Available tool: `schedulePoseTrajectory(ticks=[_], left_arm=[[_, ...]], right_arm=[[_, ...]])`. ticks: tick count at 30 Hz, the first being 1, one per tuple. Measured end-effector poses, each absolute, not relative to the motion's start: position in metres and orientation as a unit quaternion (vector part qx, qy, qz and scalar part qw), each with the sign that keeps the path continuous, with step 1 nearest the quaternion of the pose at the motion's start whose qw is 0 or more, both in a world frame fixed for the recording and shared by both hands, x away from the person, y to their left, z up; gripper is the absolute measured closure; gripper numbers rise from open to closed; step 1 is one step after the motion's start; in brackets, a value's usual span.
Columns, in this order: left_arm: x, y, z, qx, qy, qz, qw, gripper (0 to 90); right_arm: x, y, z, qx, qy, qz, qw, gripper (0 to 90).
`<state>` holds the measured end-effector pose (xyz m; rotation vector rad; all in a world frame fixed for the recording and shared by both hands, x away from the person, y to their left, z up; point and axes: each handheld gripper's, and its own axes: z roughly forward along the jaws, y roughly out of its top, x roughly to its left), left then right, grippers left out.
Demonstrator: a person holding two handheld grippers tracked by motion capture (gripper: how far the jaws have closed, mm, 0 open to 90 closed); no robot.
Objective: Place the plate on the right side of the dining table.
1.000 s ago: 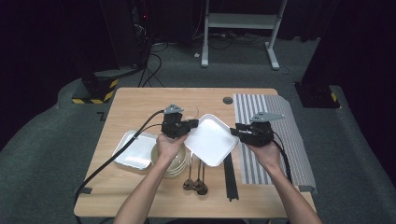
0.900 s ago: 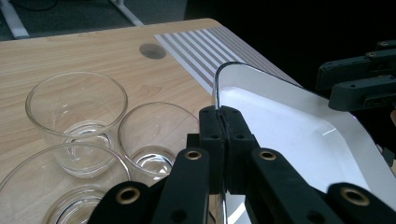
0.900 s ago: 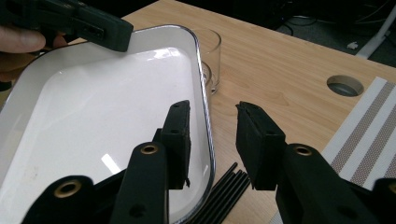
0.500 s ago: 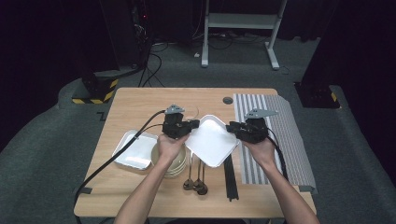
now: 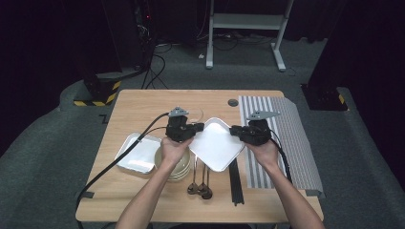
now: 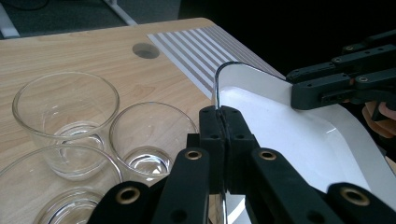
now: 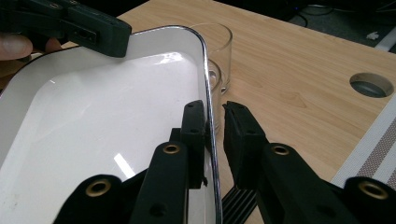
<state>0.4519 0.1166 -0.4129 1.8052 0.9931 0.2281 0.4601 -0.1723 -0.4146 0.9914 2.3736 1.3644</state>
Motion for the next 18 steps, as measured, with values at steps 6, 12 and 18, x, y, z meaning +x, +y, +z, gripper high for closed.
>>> schedulePoseTrajectory(ticks=[6,12,18], left_arm=[[0.4520,0.1168,-0.4130,0.750,0.412,0.096,0.508,88.7],[0.4521,0.1170,-0.4131,0.751,0.411,0.096,0.508,88.7],[0.4528,0.1182,-0.4126,0.751,0.408,0.097,0.509,88.6]], right_arm=[[0.4608,-0.1698,-0.4153,0.330,0.814,0.463,0.117,81.8],[0.4621,-0.1690,-0.4163,0.321,0.816,0.467,0.114,83.9],[0.4639,-0.1704,-0.4166,0.317,0.814,0.475,0.105,85.1]])
